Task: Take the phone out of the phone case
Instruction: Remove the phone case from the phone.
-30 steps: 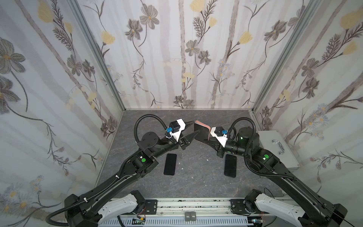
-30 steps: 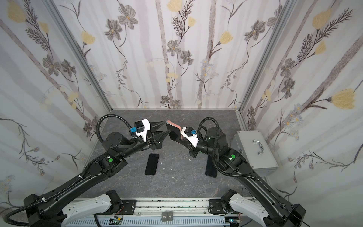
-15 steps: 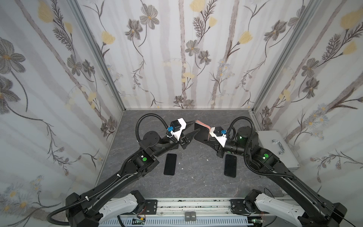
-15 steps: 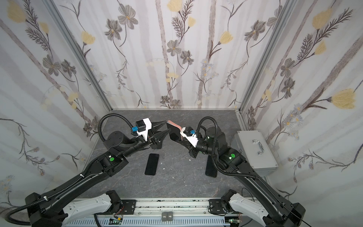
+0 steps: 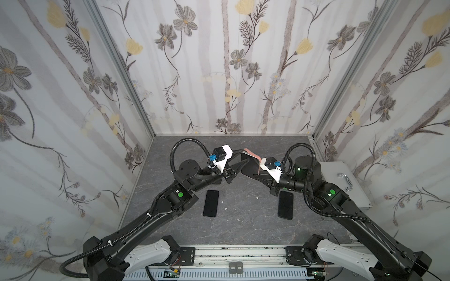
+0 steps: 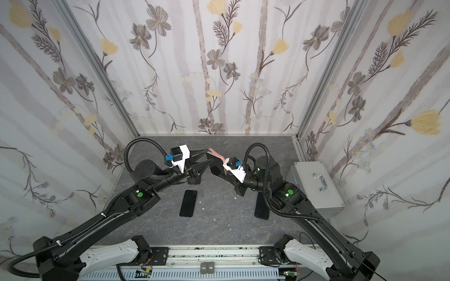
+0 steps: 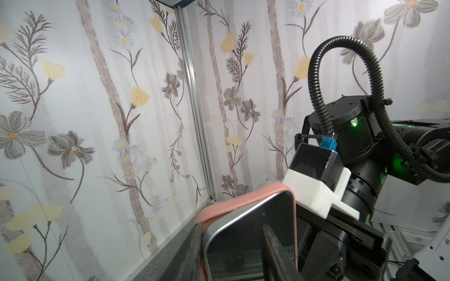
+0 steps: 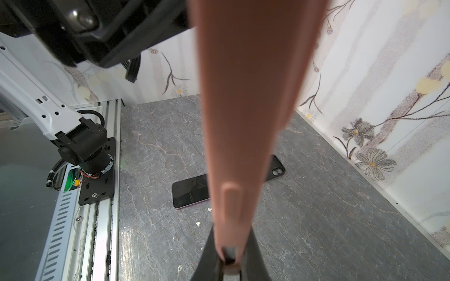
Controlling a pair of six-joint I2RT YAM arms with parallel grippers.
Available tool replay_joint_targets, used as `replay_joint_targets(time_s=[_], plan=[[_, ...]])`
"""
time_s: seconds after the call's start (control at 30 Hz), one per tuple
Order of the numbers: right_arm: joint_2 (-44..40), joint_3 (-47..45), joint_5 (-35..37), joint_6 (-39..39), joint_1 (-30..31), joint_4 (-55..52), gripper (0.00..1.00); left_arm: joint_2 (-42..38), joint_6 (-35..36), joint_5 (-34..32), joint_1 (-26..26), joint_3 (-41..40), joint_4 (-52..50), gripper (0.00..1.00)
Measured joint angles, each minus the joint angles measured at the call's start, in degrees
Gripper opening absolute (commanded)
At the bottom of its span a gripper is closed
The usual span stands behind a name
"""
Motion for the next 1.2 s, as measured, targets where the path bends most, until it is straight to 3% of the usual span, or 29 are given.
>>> replay_joint_targets(time_s=[0.37, 0.6, 0.87, 1.07, 1.2], plan=[[-0.35, 0.26, -3.30, -0.81, -0.39, -1.14, 0.00, 0.55, -3.98, 8.76, 1.97, 0.33, -0.68, 0.38], [-0.68, -0.24, -10.60, -0.70, -3.61, -0.42, 0.00, 0.90, -7.23, 15.15, 2.67, 1.01, 0.37, 0.36], [-1.40, -1.70, -21.27, 3.76, -6.64, 5.11, 0.00, 0.87, -11.50, 22.71, 2.64, 0.74, 4.17, 0.37], [-1.86, -2.29, -26.97, 8.98, -8.52, 12.09, 0.00, 1.18, -14.03, 24.76, 2.64, 0.28, 7.87, 0.37], [-2.08, -2.32, -28.68, 10.97, -9.09, 14.43, 0.00, 1.49, -14.75, 25.20, 2.60, -0.02, 9.25, 0.31]])
